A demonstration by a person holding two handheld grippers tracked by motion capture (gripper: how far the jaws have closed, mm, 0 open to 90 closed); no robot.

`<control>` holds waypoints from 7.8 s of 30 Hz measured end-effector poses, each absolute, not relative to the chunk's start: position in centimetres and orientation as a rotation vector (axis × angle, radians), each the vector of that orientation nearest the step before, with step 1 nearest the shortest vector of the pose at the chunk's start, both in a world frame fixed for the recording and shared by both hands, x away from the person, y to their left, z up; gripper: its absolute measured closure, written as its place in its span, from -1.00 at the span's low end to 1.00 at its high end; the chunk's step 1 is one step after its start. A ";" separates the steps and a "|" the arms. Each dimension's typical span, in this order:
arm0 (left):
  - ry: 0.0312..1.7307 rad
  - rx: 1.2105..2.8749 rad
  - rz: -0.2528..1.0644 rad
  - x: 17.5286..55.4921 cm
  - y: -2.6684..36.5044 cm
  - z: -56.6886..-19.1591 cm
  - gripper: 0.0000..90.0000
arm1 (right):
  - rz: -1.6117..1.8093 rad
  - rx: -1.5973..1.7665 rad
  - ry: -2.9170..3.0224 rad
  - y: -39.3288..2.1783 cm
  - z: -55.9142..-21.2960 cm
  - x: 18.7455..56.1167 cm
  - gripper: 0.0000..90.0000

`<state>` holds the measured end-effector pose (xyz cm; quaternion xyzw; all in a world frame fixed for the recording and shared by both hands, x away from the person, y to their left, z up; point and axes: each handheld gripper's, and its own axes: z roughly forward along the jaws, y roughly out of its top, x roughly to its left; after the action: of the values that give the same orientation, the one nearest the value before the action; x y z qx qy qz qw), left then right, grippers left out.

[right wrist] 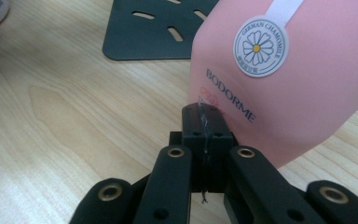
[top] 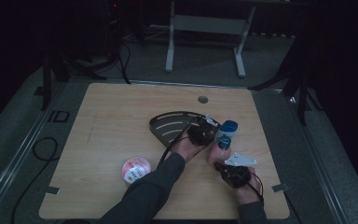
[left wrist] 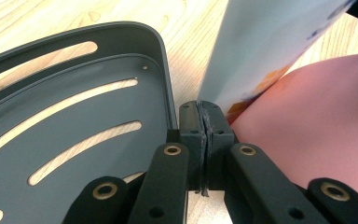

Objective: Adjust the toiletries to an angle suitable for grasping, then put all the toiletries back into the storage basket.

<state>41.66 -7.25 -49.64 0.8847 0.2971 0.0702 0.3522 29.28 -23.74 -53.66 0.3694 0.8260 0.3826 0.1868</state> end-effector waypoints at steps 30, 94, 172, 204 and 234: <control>0.811 2.269 0.266 32.1 12.2 -45.4 0.99 | 1.064 0.939 2.348 -22.1 -53.1 28.2 0.87; 0.816 2.081 0.266 31.0 16.1 -48.6 0.07 | 1.164 0.876 2.450 -18.5 -52.4 28.8 0.15; 0.416 2.381 0.200 32.0 13.6 -52.0 -0.49 | 1.107 0.336 2.826 -10.8 -52.2 34.0 -0.66; 0.399 2.415 0.224 33.5 14.1 -49.1 -0.49 | 1.078 0.300 2.795 -9.7 -49.7 35.1 -0.71; 0.391 2.434 0.228 37.7 15.6 -46.4 -0.49 | 1.082 0.327 2.766 -7.9 -47.3 38.8 -0.74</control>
<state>37.75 15.60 -46.42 0.9292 0.1491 0.0870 0.3269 38.85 -7.85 -47.26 0.1090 0.9229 0.3611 0.0766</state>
